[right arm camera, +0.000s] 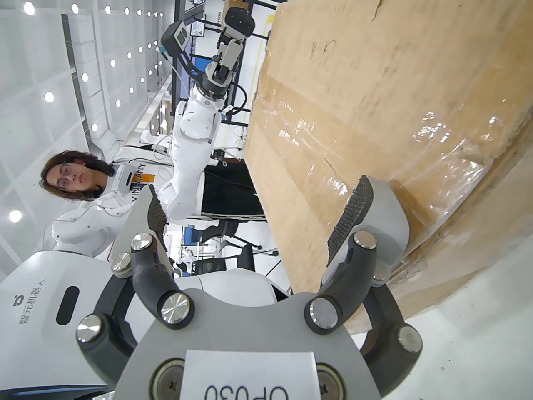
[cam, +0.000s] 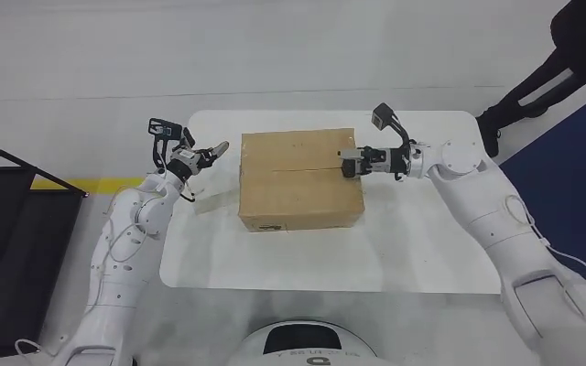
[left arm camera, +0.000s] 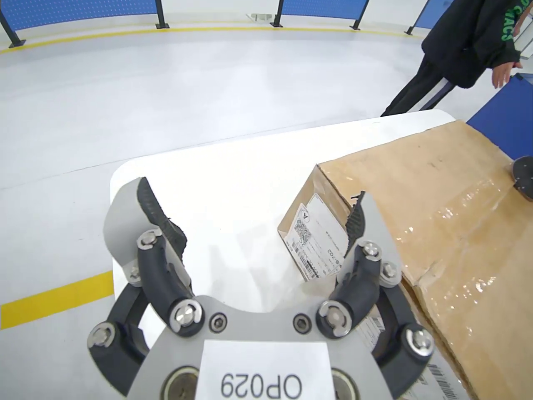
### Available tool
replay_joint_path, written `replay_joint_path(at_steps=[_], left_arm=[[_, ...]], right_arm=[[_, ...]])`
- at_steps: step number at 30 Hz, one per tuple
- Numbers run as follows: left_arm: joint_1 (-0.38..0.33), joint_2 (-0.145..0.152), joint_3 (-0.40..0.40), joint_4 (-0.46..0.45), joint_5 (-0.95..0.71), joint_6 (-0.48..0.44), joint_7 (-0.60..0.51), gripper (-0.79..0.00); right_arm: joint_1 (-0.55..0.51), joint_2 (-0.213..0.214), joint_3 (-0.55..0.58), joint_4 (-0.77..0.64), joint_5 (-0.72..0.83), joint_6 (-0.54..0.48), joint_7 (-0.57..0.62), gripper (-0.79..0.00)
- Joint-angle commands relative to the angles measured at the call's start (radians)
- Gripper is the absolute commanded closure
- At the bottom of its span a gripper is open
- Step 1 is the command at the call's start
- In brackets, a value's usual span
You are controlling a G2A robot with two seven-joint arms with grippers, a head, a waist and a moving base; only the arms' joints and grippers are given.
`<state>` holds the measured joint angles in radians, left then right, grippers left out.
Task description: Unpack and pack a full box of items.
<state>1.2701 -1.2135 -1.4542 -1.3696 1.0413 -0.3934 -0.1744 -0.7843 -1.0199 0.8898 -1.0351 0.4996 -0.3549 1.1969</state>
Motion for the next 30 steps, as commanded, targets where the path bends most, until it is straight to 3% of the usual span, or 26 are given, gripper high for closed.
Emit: replay_joint_path(at_steps=[1, 9, 13, 23, 30], left_arm=[[0.0, 0.0, 0.0, 0.0, 0.0, 0.0, 0.0, -0.785], [0.001, 0.001, -0.001, 0.001, 0.014, 0.007, 0.001, -0.785], [0.032, 0.007, 0.016, 0.012, 0.252, 0.122, 0.104, -0.785], [0.124, 0.036, 0.016, 0.08, 0.422, -0.121, 0.364, -0.785], [0.12, 0.048, 0.034, 0.103, 0.488, -0.21, 0.441, -0.785]], right_arm=[[0.01, -0.006, -0.008, 0.011, -0.004, -0.003, 0.008, -0.785], [0.012, -0.007, -0.01, 0.012, -0.005, -0.005, 0.012, -0.785], [0.012, -0.007, -0.01, 0.012, -0.005, -0.005, 0.012, -0.785], [0.012, -0.007, -0.01, 0.012, -0.005, -0.005, 0.012, -0.785], [0.012, -0.007, -0.01, 0.012, -0.005, -0.005, 0.012, -0.785]])
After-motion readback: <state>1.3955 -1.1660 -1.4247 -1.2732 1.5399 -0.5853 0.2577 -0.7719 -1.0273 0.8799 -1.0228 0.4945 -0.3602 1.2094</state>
